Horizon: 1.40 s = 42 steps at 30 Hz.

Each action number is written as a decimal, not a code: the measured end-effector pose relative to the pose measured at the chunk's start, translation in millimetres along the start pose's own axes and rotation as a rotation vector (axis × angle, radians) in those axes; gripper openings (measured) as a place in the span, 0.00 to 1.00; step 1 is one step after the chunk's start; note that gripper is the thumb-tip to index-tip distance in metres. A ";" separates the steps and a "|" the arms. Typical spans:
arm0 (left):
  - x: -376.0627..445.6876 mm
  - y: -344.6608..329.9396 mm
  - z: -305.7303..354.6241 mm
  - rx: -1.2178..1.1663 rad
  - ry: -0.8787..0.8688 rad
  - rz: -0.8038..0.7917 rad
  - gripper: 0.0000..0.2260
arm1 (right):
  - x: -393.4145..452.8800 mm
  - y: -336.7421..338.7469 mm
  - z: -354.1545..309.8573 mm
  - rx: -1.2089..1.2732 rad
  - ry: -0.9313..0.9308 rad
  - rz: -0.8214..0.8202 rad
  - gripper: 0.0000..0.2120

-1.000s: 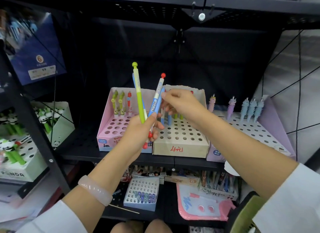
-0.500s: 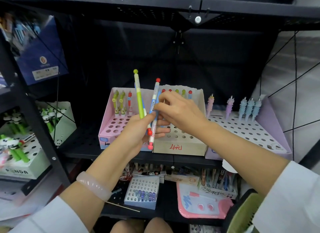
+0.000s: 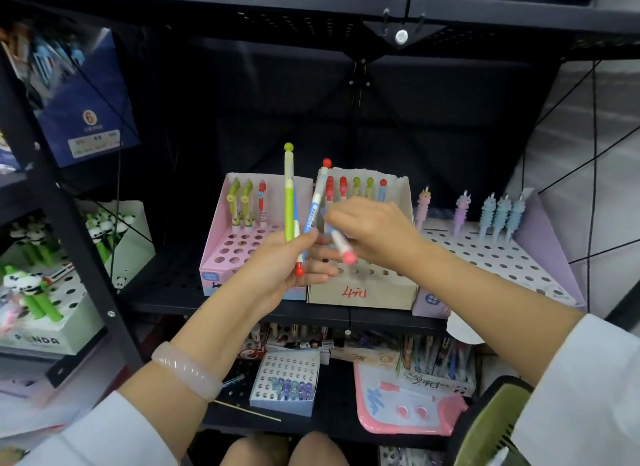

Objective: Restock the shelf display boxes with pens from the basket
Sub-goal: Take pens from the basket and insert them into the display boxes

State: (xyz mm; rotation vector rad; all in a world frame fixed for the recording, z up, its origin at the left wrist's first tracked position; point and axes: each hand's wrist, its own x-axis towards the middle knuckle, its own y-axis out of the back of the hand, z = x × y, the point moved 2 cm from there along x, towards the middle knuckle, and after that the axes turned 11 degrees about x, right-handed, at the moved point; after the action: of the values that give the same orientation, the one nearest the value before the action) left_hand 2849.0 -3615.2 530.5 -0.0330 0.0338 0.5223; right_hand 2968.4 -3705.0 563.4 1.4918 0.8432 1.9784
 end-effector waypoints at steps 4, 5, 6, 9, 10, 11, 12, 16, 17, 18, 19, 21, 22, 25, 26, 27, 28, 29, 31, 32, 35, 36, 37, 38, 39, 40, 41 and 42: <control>5.3 11.4 -4.5 0.084 -0.065 0.141 0.10 | -3.8 -2.2 12.8 0.543 -0.685 0.187 0.02; 5.9 14.2 -6.2 0.088 -0.076 0.162 0.10 | -3.6 -2.3 14.1 0.660 -0.794 0.243 0.04; 6.3 16.3 -7.8 0.088 -0.085 0.175 0.10 | -3.8 -2.1 16.4 0.735 -0.856 0.309 0.06; 6.4 20.2 -12.3 0.073 -0.092 0.194 0.09 | -4.4 -1.0 25.1 0.841 -0.935 0.391 0.09; 6.5 21.0 -13.5 0.073 -0.089 0.200 0.09 | -6.5 -2.4 28.5 0.851 -0.966 0.374 0.09; 6.8 21.8 -14.4 0.076 -0.086 0.206 0.09 | -9.4 -4.9 31.9 0.838 -1.000 0.331 0.08; 7.3 22.1 -15.2 0.080 -0.084 0.210 0.09 | -13.0 -8.1 34.9 0.803 -1.027 0.266 0.07; 9.0 20.4 -17.0 0.101 -0.097 0.199 0.08 | -23.9 -24.3 36.9 0.622 -0.981 0.095 0.04; 9.1 20.0 -17.6 0.110 -0.100 0.194 0.08 | -23.9 -27.3 36.4 0.593 -0.963 0.098 0.04; 9.2 19.6 -18.2 0.120 -0.103 0.187 0.08 | -23.1 -30.1 35.9 0.579 -0.950 0.101 0.04; 9.1 19.7 -18.7 0.130 -0.106 0.181 0.08 | -22.1 -32.7 35.5 0.571 -0.940 0.097 0.03; 9.1 20.1 -19.5 0.141 -0.111 0.172 0.08 | -20.2 -37.7 35.2 0.553 -0.925 0.065 0.03; 9.5 20.6 -19.8 0.145 -0.111 0.173 0.08 | -19.2 -39.3 35.4 0.536 -0.922 0.048 0.03; 9.9 22.2 -20.3 0.157 -0.111 0.183 0.09 | -14.5 -40.3 34.6 0.477 -0.904 0.005 0.03; 10.1 22.3 -20.3 0.159 -0.114 0.181 0.09 | -13.1 -40.0 34.2 0.452 -0.896 -0.007 0.04; 10.1 22.2 -20.0 0.160 -0.121 0.179 0.09 | -12.4 -39.7 34.0 0.429 -0.888 -0.018 0.04; 10.0 21.9 -19.7 0.160 -0.129 0.176 0.09 | -12.5 -40.2 33.9 0.415 -0.887 -0.034 0.04; 9.7 21.6 -19.7 0.159 -0.136 0.174 0.10 | -13.5 -41.3 32.7 0.416 -0.893 -0.059 0.04; 9.2 20.6 -19.5 0.163 -0.146 0.167 0.11 | -17.3 -47.4 28.7 0.413 -0.910 -0.157 0.03; 8.9 20.1 -19.3 0.164 -0.150 0.161 0.10 | -19.7 -51.0 26.8 0.384 -0.911 -0.214 0.03; 7.8 19.1 -18.9 0.154 -0.158 0.145 0.06 | -24.9 -54.7 26.1 0.320 -0.948 -0.291 0.06; 7.4 19.5 -18.7 0.152 -0.160 0.144 0.04 | -25.1 -52.0 26.1 0.331 -0.987 -0.273 0.07; 6.9 19.9 -18.5 0.148 -0.164 0.145 0.04 | -24.8 -47.5 26.0 0.339 -1.014 -0.217 0.08; 6.6 20.2 -18.3 0.142 -0.169 0.147 0.05 | -23.8 -41.7 25.2 0.317 -0.999 -0.120 0.08; 6.7 20.3 -18.0 0.132 -0.175 0.152 0.05 | -20.9 -34.2 22.6 0.266 -0.926 -0.004 0.08; 7.2 20.0 -17.5 0.121 -0.180 0.159 0.05 | -16.4 -26.6 17.8 0.218 -0.819 0.093 0.07; 7.8 19.2 -16.9 0.112 -0.184 0.166 0.05 | -11.4 -20.8 12.0 0.220 -0.721 0.161 0.07; 8.4 17.9 -16.4 0.110 -0.189 0.171 0.05 | -6.1 -16.9 6.6 0.291 -0.679 0.203 0.06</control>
State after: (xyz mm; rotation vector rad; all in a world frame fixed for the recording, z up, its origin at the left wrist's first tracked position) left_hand 2846.9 -3596.2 513.4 0.1274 -0.1201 0.6923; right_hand 2976.9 -3696.9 548.3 2.3014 0.7066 1.3364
